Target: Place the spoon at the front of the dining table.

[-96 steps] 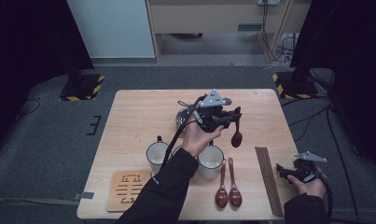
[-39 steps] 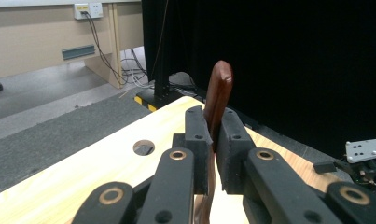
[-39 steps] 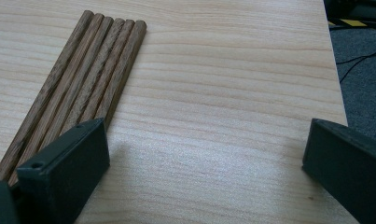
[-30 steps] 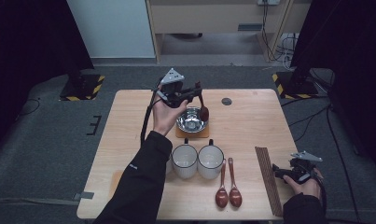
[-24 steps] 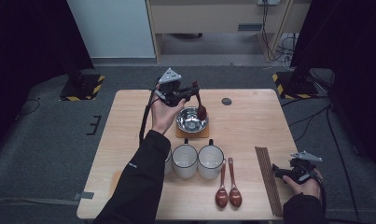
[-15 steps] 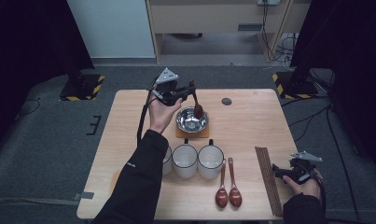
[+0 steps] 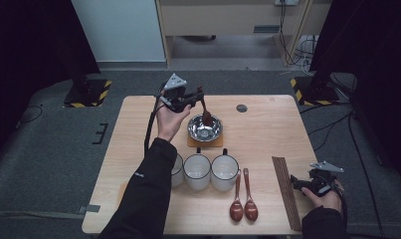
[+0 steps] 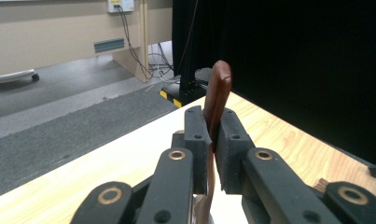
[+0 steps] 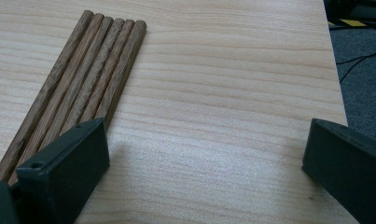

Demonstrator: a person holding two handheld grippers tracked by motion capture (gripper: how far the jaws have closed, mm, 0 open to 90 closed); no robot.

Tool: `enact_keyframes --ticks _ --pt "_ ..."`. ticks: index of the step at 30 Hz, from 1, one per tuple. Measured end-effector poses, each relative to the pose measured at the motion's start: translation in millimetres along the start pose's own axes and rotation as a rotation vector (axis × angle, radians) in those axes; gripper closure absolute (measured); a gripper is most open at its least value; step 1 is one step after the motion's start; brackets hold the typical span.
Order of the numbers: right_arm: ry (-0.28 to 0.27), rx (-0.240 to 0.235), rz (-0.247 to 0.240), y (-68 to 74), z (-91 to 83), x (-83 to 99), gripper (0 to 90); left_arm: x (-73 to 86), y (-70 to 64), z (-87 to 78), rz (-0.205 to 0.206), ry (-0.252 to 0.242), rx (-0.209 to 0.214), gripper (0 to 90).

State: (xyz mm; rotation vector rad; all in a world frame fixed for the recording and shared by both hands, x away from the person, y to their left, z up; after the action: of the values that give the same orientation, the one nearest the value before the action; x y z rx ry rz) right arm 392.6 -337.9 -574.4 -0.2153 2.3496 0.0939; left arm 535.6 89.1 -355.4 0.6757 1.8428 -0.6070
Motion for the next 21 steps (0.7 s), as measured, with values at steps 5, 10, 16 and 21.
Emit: enact_keyframes --ticks 5,10,16,21 --pt "0.000 0.001 -0.001 -0.1 0.0 0.0 0.5 10.0 9.8 3.0 -0.017 0.010 -0.012 83.7" --pt "0.000 0.001 -0.001 -0.1 0.0 0.0 0.5 16.0 16.7 4.3 -0.023 0.018 -0.030 83.7" --pt "0.000 0.001 -0.001 -0.1 0.0 0.0 0.5 24.1 21.5 8.7 -0.010 0.030 -0.055 83.7" --pt "0.000 0.001 -0.001 -0.1 0.0 0.0 0.5 30.9 25.2 13.8 -0.008 0.037 -0.062 83.7"
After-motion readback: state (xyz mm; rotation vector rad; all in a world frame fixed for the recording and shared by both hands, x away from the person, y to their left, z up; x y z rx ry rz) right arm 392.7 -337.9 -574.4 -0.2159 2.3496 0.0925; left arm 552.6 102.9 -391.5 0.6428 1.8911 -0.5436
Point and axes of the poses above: each handheld gripper's, and its own axes: z roughly forward along the jaws, x roughly out of its underside, y roughly to its left, the point moved 5 cm from there along z, roughly forward along the jaws
